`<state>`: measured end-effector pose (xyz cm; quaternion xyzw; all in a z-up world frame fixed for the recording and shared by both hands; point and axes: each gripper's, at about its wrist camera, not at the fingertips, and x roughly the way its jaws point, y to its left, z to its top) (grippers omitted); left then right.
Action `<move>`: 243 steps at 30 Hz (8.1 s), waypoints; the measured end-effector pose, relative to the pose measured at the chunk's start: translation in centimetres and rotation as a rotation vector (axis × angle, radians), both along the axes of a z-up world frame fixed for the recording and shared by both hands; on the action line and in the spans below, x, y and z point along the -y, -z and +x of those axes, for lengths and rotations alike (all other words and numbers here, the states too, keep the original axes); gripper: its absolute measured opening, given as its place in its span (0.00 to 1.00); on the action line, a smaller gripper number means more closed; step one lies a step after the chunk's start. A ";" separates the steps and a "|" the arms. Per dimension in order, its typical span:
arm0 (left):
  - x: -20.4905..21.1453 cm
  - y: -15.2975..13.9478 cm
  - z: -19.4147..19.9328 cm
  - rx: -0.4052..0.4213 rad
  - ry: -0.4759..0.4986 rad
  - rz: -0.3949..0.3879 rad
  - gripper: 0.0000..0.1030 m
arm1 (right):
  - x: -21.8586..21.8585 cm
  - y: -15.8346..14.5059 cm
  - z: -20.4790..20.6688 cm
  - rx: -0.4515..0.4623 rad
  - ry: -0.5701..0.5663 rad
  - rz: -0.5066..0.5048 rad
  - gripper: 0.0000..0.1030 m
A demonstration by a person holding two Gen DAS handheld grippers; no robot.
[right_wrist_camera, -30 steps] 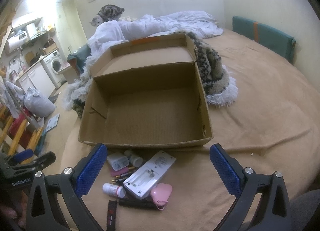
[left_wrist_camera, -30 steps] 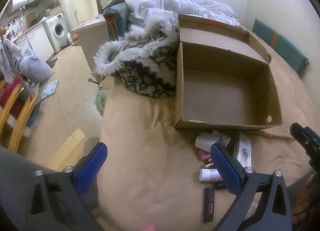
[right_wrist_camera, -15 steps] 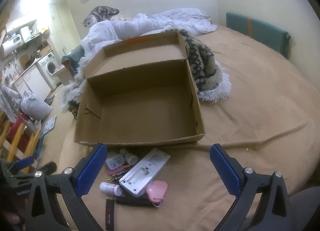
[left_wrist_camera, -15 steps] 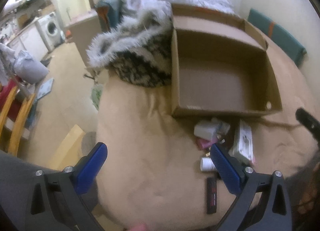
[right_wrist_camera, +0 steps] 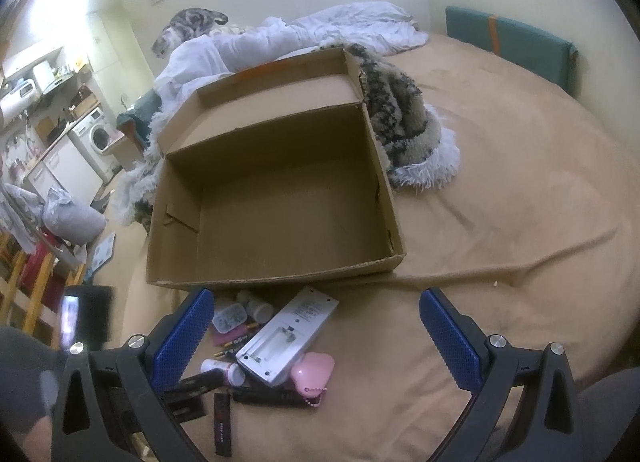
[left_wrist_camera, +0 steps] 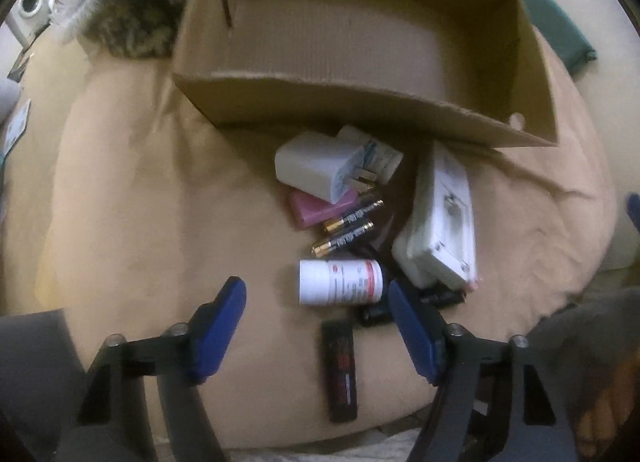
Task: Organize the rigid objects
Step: 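Grasp the white pill bottle with the left gripper while the right grasps the black tube, then carry both held items into the cardboard box and open both grippers, then lift both open grippers out of the box, then grasp the white remote-like device with the right gripper, then grasp the white plug charger with the left gripper while the right holds the remote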
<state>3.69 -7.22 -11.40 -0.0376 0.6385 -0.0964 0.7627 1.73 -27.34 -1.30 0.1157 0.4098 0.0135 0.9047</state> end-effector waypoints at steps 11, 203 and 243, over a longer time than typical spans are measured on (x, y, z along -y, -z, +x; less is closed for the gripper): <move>0.8 1.4 0.2 -0.022 0.021 -0.029 0.42 | 0.6 0.0 0.4 -0.022 0.021 0.042 1.00; -6.2 -3.7 3.8 0.160 -0.242 0.134 0.69 | -4.3 12.1 7.7 -0.527 -0.112 0.171 0.45; 3.0 1.9 8.8 0.086 0.119 0.045 0.52 | -0.4 9.1 3.6 -0.399 -0.131 0.361 0.45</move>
